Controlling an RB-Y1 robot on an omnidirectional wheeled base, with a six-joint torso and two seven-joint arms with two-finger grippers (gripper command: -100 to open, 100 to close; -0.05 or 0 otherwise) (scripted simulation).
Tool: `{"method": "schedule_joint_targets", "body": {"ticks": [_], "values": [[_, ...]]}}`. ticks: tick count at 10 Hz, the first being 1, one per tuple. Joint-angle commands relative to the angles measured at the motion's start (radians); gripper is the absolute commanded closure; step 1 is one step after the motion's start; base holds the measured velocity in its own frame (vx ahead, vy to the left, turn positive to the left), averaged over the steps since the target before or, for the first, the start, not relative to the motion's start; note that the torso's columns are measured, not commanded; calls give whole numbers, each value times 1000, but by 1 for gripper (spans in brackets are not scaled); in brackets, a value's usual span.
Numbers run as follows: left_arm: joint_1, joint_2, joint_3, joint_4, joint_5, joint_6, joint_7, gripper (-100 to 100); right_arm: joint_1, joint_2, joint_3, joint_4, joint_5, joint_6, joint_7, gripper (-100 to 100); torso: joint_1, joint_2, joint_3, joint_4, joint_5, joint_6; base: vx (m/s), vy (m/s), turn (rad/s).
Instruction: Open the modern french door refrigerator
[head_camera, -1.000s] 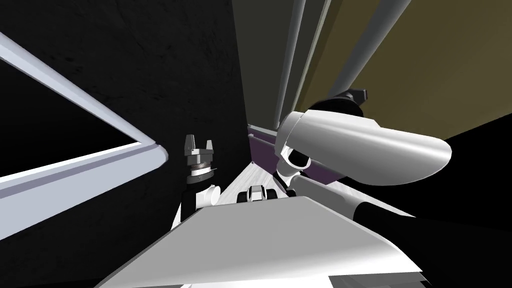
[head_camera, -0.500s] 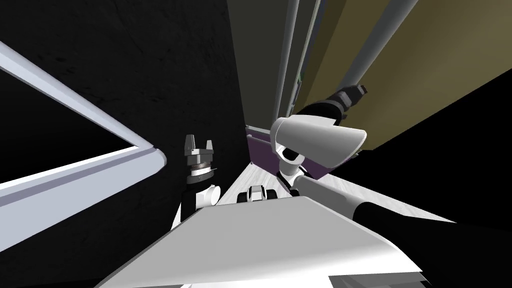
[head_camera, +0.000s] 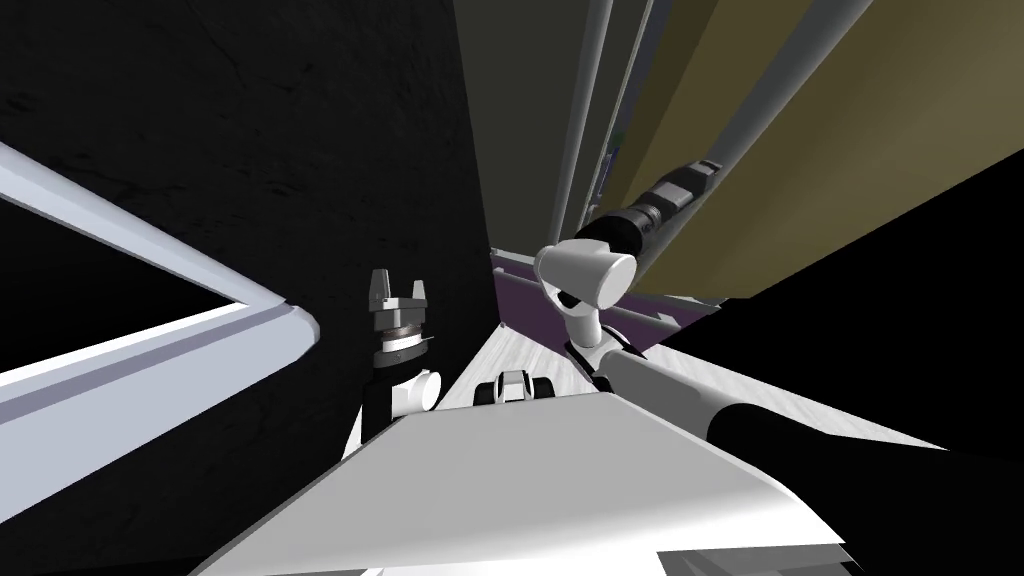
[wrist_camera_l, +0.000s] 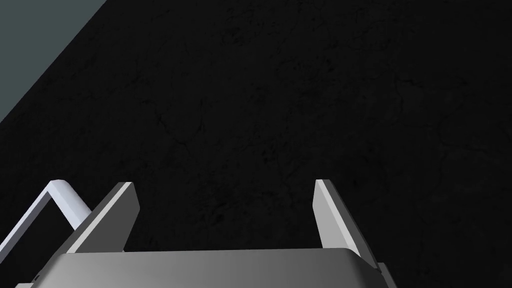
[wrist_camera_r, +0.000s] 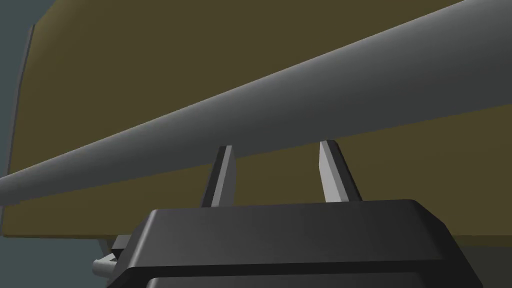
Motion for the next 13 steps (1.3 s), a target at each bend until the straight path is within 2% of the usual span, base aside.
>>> {"method": "schedule_joint_targets", "body": {"ticks": [1, 2, 3, 4, 5, 6, 8, 10, 11, 13], "values": [[0, 0, 0, 0, 0, 0, 0, 0, 7, -77, -1, 78, 82, 30, 81, 100, -2, 0, 0, 0, 0, -3, 42, 24, -6], [0, 0, 0, 0, 0, 0, 0, 0, 7, -106, -1, 106, 93, 30, 109, 100, -3, -1, 0, -3, -1, -6, 10, -22, 33], [0, 0, 0, 0, 0, 0, 0, 0, 7, -136, -1, 130, 93, 30, 109, 100, -1, -4, -1, -6, -2, -6, -10, -30, 2], [0, 0, 0, 0, 0, 0, 0, 0, 7, -156, -1, 130, 93, 30, 109, 100, 2, -7, -2, -7, -1, -7, -14, -25, -9], [0, 0, 0, 0, 0, 0, 0, 0, 51, -191, 29, 173, 143, 79, 162, 100, 6, -9, -3, -8, 0, -7, 42, 171, -340], [0, 0, 0, 0, 0, 0, 0, 0, 51, -219, 29, 201, 172, 93, 184, 100, 17, -11, -5, -9, 3, -6, 67, 208, -376], [0, 0, 0, 0, 0, 0, 0, 0, 51, -281, 29, 261, 230, 93, 248, 100, 9, -12, -7, -8, 3, -12, 17, 58, -16], [0, 0, 0, 0, 0, 0, 0, 0, 51, -338, 29, 314, 237, 93, 258, 100, 2, -10, -5, -8, -1, -8, -5, -20, 19], [0, 0, 0, 0, 0, 0, 0, 0, 96, -371, 59, 348, 285, 142, 305, 100, 3, -9, -4, -8, -1, -8, 31, 133, -366], [0, 0, 0, 0, 0, 0, 0, 0, 96, -429, 59, 412, 346, 156, 356, 100, 15, -10, -4, -8, 3, -8, 32, 161, -202]]}}
